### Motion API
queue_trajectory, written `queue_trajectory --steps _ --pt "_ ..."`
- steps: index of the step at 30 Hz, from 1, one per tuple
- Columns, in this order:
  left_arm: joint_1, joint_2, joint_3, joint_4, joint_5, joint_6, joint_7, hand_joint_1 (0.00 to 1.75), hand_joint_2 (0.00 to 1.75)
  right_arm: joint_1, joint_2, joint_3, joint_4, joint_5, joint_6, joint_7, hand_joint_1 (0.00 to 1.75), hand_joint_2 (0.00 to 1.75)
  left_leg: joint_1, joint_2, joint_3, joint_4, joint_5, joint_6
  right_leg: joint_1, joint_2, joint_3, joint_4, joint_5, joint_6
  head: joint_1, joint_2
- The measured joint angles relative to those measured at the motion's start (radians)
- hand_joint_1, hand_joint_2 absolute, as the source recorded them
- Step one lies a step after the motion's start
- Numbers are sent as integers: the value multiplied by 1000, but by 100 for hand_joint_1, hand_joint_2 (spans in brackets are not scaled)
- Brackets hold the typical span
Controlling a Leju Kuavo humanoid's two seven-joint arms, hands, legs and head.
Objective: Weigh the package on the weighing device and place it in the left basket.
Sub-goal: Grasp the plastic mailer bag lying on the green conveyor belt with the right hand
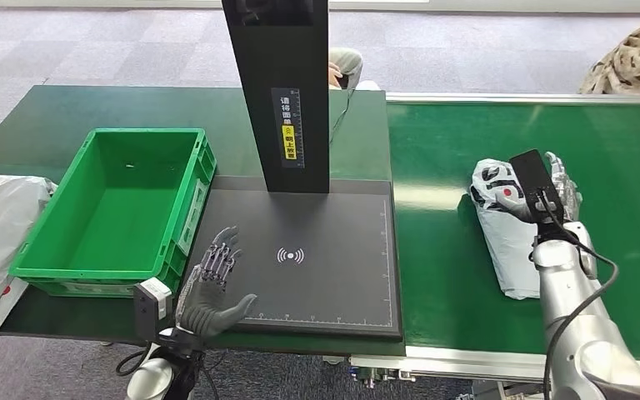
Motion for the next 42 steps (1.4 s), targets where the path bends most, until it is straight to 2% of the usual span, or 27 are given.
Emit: queue_trajectory --steps 4,9,12,16,17,20,21,37,38,41,42 --pt "-13 0 0 0 2 -2 17 0 175 -39 -21 20 101 122 25 182 0 175 0 0 0 0 0 0 0 0 0 0 0 0 0 0" --pt "-23 0 0 0 2 -5 26 0 175 -68 -43 47 203 208 171 389 0 175 0 0 0 0 0 0 0 0 0 0 0 0 0 0" --pt "-25 0 0 1 2 -8 30 0 175 -70 -52 64 242 244 260 460 0 175 0 0 0 0 0 0 0 0 0 0 0 0 0 0" --pt "-25 0 0 2 2 -8 32 0 175 -70 -58 85 274 279 343 491 0 175 0 0 0 0 0 0 0 0 0 0 0 0 0 0" --pt "-25 0 0 3 2 -8 32 0 175 -70 -59 89 279 283 359 489 29 175 0 0 0 0 0 0 0 0 0 0 0 0 0 0" --pt "-25 0 0 6 2 -8 33 0 175 -70 -59 98 287 287 391 476 160 175 0 0 0 0 0 0 0 0 0 0 0 0 0 0" --pt "-25 0 0 6 2 -8 33 0 175 -70 -59 100 289 286 397 469 175 175 0 0 0 0 0 0 0 0 0 0 0 0 0 0" --pt "-16 4 19 5 8 7 46 0 175 -62 -55 101 291 267 436 357 175 175 0 0 0 0 0 0 0 0 0 0 0 0 0 0" --pt "-14 4 21 4 8 7 46 0 175 -60 -53 101 291 267 431 355 155 175 0 0 0 0 0 0 0 0 0 0 0 0 0 0" --pt "0 5 24 -6 9 12 50 0 175 -53 -46 100 279 260 367 326 24 175 0 0 -1 0 0 0 0 0 0 1 0 0 0 0" --pt "7 4 26 -13 9 16 52 0 175 -50 -41 99 270 254 324 301 0 175 0 0 -1 0 0 0 0 0 0 1 0 0 0 0"
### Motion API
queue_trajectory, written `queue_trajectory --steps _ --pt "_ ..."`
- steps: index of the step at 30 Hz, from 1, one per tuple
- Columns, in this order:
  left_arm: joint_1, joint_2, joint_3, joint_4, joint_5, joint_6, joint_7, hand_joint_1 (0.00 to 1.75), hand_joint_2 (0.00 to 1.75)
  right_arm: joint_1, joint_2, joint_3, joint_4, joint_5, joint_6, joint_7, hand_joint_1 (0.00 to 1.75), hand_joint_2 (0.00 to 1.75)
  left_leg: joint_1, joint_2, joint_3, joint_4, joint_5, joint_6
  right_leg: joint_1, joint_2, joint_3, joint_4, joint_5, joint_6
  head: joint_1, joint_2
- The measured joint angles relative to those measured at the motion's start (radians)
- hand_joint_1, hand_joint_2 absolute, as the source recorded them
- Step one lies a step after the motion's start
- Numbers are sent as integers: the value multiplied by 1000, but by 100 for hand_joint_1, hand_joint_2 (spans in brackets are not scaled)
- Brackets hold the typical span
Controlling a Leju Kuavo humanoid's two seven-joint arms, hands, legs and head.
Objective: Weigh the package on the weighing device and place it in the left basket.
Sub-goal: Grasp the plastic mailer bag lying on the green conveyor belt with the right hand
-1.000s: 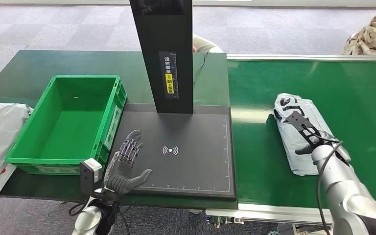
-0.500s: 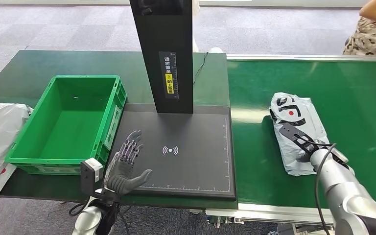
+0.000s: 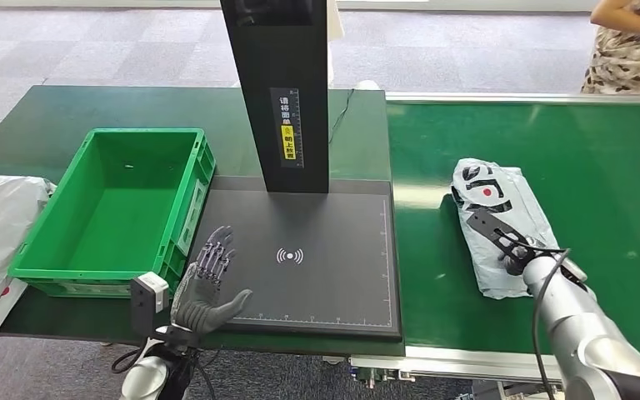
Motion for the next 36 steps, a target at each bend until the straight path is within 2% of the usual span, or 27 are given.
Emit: queue_trajectory --steps 5,8,10,13,18,24,29,30,33,34,36 --pt "37 -4 18 -46 1 15 2 0 175 11 39 -21 -89 -81 -228 -243 0 175 0 0 0 0 0 0 0 0 0 0 0 0 0 0" --pt "49 -7 23 -60 0 17 -6 0 175 31 60 -31 -169 -123 -298 -356 0 175 0 -2 0 0 0 0 0 -2 0 0 0 0 0 0" --pt "51 -10 23 -62 -2 16 -14 0 175 46 69 -34 -217 -138 -315 -390 0 175 0 -2 0 0 0 0 0 -2 0 0 0 0 0 0" --pt "50 -12 23 -62 -5 12 -20 0 175 55 74 -35 -243 -115 -283 -343 0 175 0 -1 0 0 0 0 0 -2 0 0 0 0 0 0" --pt "44 -11 23 -62 -5 -2 -20 0 175 50 74 -24 -194 -33 -168 -161 0 175 0 -1 0 0 0 0 0 -2 0 0 0 0 0 0" --pt "40 -10 23 -60 -3 -12 -17 0 175 52 72 12 -100 44 -6 13 0 175 0 -1 0 0 0 0 0 -2 -1 -1 0 0 0 0" --pt "33 -9 23 -52 0 -14 -17 0 175 56 61 56 -50 81 112 32 0 175 0 -1 1 0 0 0 0 -2 0 -1 -1 0 0 0" --pt "32 -8 23 -50 2 -14 -17 0 175 58 58 65 -45 82 128 22 14 175 0 -1 1 0 0 0 0 -2 0 -1 -1 0 0 0" --pt "31 -5 23 -43 13 -14 -17 0 175 66 48 84 -37 71 158 -17 145 175 1 0 3 0 -1 0 1 -1 2 -1 -1 0 0 0" --pt "31 -4 23 -41 15 -14 -17 0 175 69 45 87 -36 63 162 -27 175 175 1 0 4 0 -1 0 1 -1 3 -2 -1 0 0 0" --pt "31 -2 23 -37 18 -14 -17 0 175 73 41 92 -36 50 160 -40 175 175 1 0 6 0 -2 1 1 -1 6 -2 -1 0 0 0"
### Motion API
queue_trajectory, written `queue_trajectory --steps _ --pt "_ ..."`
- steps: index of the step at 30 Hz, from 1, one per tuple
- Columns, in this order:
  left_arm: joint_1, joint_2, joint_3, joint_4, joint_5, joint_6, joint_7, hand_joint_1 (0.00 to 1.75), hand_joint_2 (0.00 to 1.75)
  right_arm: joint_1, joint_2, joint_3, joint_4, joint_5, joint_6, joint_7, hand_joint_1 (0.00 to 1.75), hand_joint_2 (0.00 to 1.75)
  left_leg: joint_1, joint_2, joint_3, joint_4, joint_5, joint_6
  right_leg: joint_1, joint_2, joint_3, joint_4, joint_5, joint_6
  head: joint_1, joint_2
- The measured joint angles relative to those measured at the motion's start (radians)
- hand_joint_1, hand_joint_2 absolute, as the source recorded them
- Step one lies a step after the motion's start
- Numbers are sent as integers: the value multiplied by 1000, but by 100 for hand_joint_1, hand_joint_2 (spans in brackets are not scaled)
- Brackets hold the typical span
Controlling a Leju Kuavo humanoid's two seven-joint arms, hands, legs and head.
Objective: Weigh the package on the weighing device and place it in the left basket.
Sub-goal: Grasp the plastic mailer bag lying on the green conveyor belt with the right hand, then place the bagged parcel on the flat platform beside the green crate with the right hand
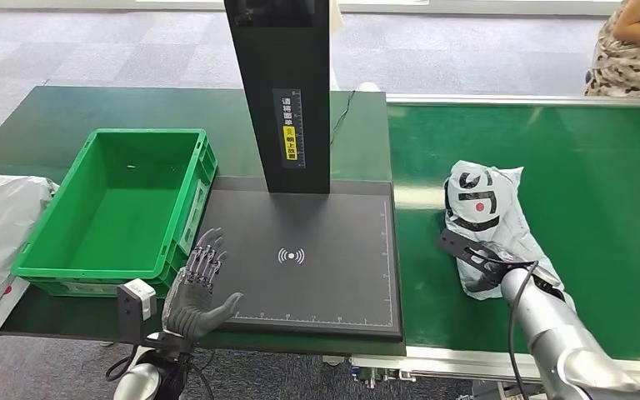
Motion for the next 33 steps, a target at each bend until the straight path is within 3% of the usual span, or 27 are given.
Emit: queue_trajectory --steps 9,14,20,26,33 --pt "18 1 -1 -5 37 -12 2 0 175 18 -2 3 -19 -58 -100 -14 175 175 0 0 3 0 0 1 0 0 4 0 0 0 0 0" --pt "39 2 0 -27 57 -17 4 0 175 47 -1 -1 -60 -132 -161 -72 175 175 0 -1 2 0 0 0 0 0 3 0 0 0 0 0" --pt "68 1 3 -70 61 -13 3 0 175 108 22 -47 -182 -353 -228 -257 175 175 0 -1 -1 0 0 0 0 0 -1 1 0 0 0 0" --pt "72 -8 7 -88 42 17 -26 0 175 195 60 -94 -420 -605 -254 -487 175 175 0 -1 -3 0 0 0 0 -1 -3 1 -1 -1 0 0" --pt "56 -18 5 -83 44 13 -49 0 175 326 90 -49 -752 -675 -226 -628 175 175 0 -2 -5 0 0 0 0 -2 -4 1 -1 0 0 0"
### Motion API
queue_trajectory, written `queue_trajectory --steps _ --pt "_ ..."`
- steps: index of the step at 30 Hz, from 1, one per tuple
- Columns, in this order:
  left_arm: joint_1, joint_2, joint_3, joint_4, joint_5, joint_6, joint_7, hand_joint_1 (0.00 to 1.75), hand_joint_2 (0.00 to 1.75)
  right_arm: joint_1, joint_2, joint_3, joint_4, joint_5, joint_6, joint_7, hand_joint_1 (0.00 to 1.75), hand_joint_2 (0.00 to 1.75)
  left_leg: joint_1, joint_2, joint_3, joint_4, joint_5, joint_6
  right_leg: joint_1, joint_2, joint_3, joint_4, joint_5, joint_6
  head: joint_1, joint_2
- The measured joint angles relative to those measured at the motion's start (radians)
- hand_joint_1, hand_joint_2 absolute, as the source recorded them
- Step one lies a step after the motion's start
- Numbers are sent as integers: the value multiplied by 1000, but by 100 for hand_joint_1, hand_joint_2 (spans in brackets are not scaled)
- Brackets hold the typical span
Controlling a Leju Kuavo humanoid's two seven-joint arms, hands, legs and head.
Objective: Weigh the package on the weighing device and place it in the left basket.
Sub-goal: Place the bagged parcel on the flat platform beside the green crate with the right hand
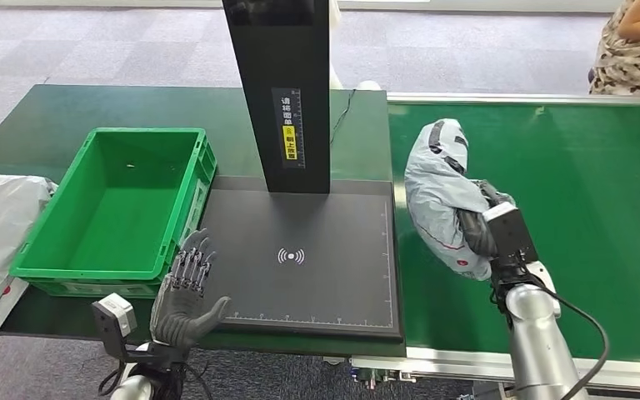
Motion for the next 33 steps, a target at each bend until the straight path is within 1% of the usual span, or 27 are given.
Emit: queue_trajectory --steps 3,6,10,14,18,21,23,25,27,29,33 --pt "-24 -1 -5 10 7 -1 -5 0 175 40 5 64 -119 28 25 -16 175 175 0 1 0 0 0 0 0 1 0 0 0 0 0 0" --pt "-47 -1 -9 18 12 14 -6 0 175 60 6 147 -201 74 62 -9 175 175 0 2 0 0 0 0 0 1 -1 0 0 0 0 0" --pt "-64 -1 -14 27 20 47 -10 0 175 67 7 274 -229 129 116 33 175 175 0 2 0 0 0 0 0 2 -1 0 0 0 0 0" --pt "-68 0 -18 38 30 59 -12 0 175 48 8 389 -179 181 140 86 175 175 0 2 0 0 0 0 0 2 -1 1 0 0 0 0" --pt "-81 3 -27 48 33 59 -13 0 175 -11 14 501 -45 211 175 164 175 175 0 2 0 0 0 0 0 1 0 0 0 0 0 0" --pt "-92 5 -36 53 26 60 -7 0 175 -56 26 578 60 224 202 178 175 175 0 1 0 0 1 0 0 0 0 0 1 -1 0 0" --pt "-99 6 -39 55 18 63 -1 0 175 -88 31 622 118 225 218 164 175 175 0 2 1 0 1 -1 0 1 0 0 1 -1 0 0" --pt "-102 8 -41 56 12 65 3 0 175 -115 34 657 161 212 227 128 137 175 0 3 2 0 1 -1 0 3 1 0 1 -1 0 0" --pt "-103 9 -41 56 8 68 6 0 175 -129 35 678 186 183 230 78 52 175 0 3 3 0 1 -1 0 3 1 0 1 -1 0 0" --pt "-102 10 -42 56 4 74 4 0 175 -131 35 686 196 144 229 26 2 175 0 3 3 0 1 -1 0 3 1 0 1 -1 0 0" --pt "-96 13 -42 57 3 91 -9 0 175 -118 35 680 176 55 229 -62 0 175 0 3 3 0 1 -1 0 3 1 1 1 -1 0 0"
